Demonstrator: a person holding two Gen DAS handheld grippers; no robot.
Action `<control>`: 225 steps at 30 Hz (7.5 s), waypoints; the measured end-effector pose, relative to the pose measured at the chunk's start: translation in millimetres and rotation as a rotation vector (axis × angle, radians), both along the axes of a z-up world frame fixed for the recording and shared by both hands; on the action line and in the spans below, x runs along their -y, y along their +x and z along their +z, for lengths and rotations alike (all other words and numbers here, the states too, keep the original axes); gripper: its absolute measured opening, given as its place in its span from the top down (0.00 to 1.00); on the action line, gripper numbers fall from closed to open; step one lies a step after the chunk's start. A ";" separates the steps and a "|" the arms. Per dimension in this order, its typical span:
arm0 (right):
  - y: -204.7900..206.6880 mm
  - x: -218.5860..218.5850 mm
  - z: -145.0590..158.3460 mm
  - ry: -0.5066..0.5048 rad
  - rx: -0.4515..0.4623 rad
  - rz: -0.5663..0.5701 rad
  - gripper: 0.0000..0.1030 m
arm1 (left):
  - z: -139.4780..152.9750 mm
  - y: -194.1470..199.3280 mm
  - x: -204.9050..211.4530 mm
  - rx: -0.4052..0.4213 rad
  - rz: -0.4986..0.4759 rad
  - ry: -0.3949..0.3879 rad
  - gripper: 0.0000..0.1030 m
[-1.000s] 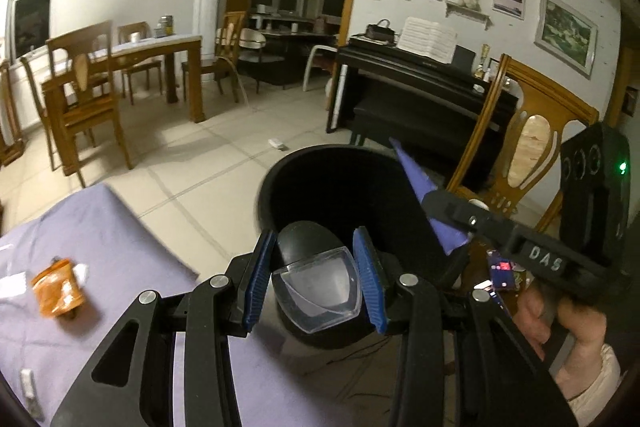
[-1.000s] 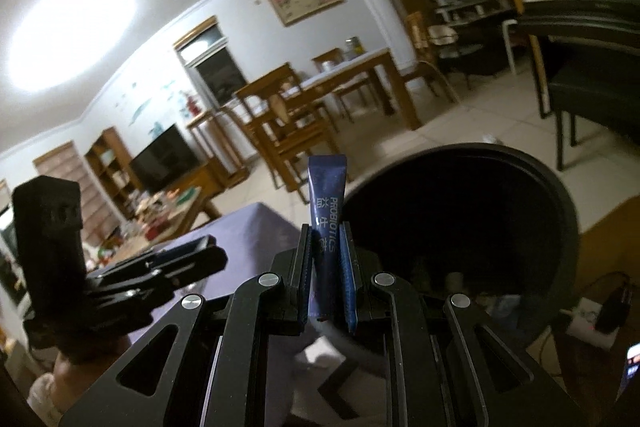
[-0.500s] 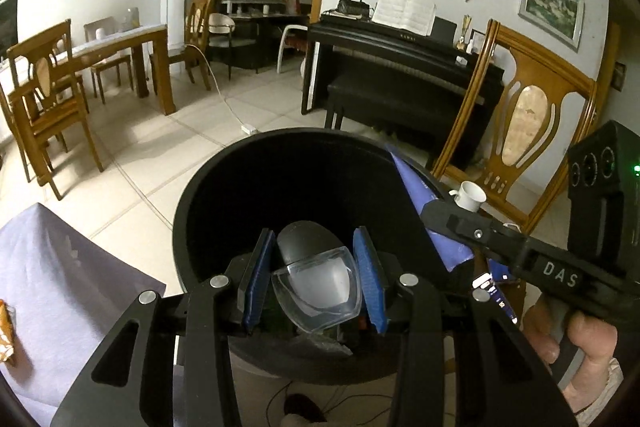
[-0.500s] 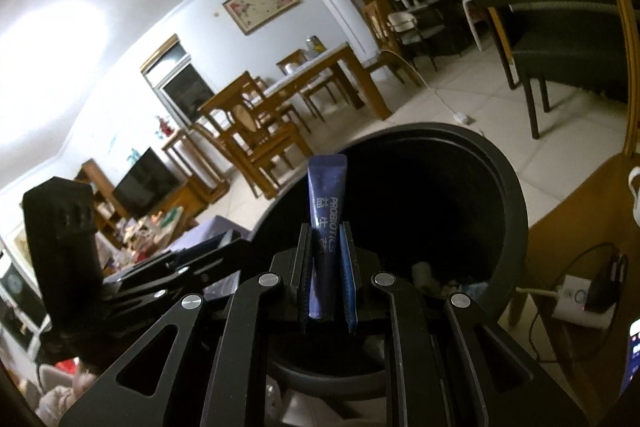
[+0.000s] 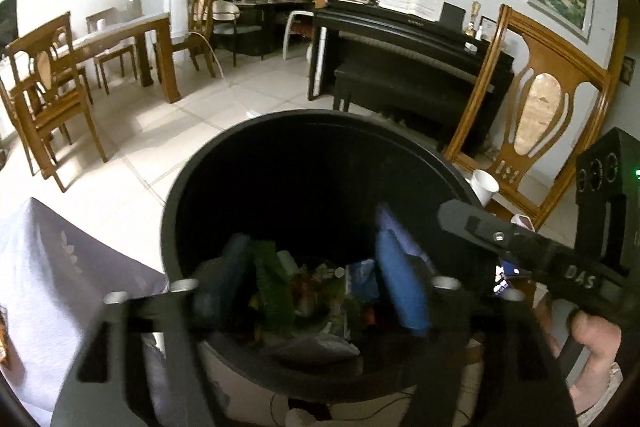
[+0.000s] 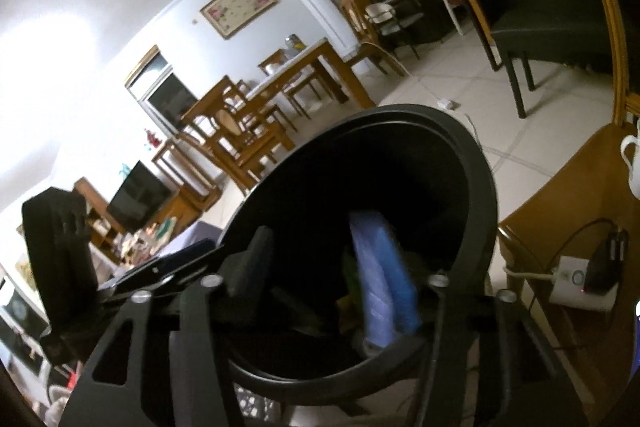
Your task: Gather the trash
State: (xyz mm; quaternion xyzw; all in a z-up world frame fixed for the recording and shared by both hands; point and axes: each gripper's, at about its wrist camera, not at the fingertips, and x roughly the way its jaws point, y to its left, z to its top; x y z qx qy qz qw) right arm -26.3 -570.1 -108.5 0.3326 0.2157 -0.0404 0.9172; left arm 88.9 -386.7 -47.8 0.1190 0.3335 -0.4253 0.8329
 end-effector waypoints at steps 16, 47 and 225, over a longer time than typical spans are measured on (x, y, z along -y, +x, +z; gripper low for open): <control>19.8 -59.2 25.0 -0.102 -0.008 0.108 0.27 | 20.7 1.4 -118.3 0.021 0.174 0.040 0.12; 205.8 -368.1 58.6 -0.504 -0.136 0.658 0.22 | -20.5 48.8 -347.0 -0.064 0.520 0.176 0.71; 242.9 -424.0 34.1 -0.592 -0.249 0.932 0.26 | 37.4 32.5 -397.8 -0.022 0.377 -0.096 0.96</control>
